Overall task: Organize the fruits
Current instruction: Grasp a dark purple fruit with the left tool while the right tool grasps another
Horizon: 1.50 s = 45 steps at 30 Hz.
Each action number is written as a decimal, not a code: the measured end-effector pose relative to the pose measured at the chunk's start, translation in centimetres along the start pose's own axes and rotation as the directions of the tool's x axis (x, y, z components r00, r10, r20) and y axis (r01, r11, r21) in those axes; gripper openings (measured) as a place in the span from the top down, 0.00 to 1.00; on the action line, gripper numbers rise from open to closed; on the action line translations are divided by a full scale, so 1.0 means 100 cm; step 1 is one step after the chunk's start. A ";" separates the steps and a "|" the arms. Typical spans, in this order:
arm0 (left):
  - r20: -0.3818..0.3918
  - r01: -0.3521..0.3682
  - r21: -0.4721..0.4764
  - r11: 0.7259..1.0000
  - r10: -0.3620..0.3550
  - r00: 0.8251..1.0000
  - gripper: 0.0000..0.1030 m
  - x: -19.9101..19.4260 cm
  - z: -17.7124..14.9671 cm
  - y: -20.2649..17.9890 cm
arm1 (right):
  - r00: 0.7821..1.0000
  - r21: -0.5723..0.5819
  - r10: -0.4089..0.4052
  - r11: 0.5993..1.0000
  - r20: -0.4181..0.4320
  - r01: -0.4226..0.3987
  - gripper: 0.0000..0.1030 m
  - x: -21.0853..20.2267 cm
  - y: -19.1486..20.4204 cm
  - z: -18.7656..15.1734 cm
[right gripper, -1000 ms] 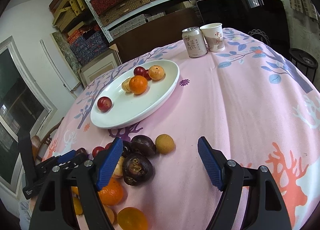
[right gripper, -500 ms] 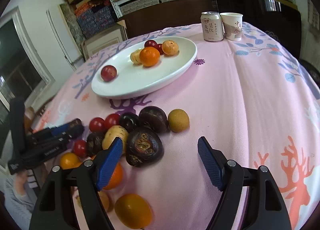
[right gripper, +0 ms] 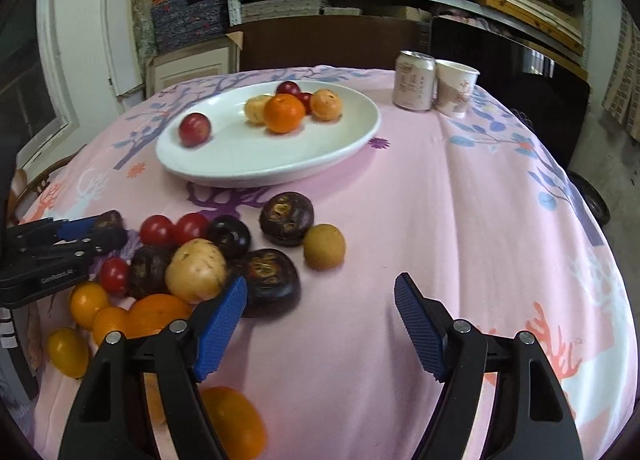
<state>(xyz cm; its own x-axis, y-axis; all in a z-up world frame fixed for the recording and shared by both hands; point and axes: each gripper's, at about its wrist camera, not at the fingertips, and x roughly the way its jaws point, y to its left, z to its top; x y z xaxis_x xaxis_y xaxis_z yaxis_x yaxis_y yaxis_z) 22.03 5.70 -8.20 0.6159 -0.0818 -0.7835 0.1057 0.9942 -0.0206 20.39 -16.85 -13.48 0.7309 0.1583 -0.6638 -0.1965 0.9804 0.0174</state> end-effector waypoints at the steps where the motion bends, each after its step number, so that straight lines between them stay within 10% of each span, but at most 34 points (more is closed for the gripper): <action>1: 0.000 0.001 -0.001 1.000 -0.001 1.000 0.54 0.000 0.000 0.000 | 1.000 -0.008 0.011 1.000 -0.005 -0.011 0.27 0.001 0.002 -0.001; 7: -0.001 0.003 0.002 1.000 -0.003 1.000 0.52 0.000 0.000 -0.001 | 0.998 -0.028 0.045 0.999 -0.041 -0.046 0.37 0.007 0.012 -0.001; 10: -0.009 -0.012 0.001 1.000 0.012 1.000 0.35 0.001 0.000 -0.001 | 0.998 -0.028 0.051 0.998 -0.047 -0.052 0.37 0.007 0.011 0.000; 24: -0.004 0.010 -0.024 1.000 -0.010 1.000 0.34 0.002 0.001 0.002 | 0.988 -0.010 0.120 0.993 -0.097 -0.121 0.56 0.026 0.016 0.006; 31: 0.012 0.059 -0.037 0.998 -0.059 0.998 0.60 -0.001 0.002 0.003 | 0.989 -0.016 0.113 0.993 -0.092 -0.115 0.59 0.020 0.018 0.000; 45: 0.066 0.053 -0.039 0.998 -0.051 0.997 0.60 -0.015 -0.001 0.004 | 0.994 0.039 0.109 0.993 -0.022 -0.108 0.59 0.003 0.004 0.002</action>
<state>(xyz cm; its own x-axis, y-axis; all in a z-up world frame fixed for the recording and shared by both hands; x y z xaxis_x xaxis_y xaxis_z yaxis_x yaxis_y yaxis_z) 21.07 6.23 -7.05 0.6601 -0.1366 -0.7386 0.1083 0.9904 -0.0863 20.66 -16.41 -13.53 0.6907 0.2614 -0.6742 -0.2486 0.9614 0.1180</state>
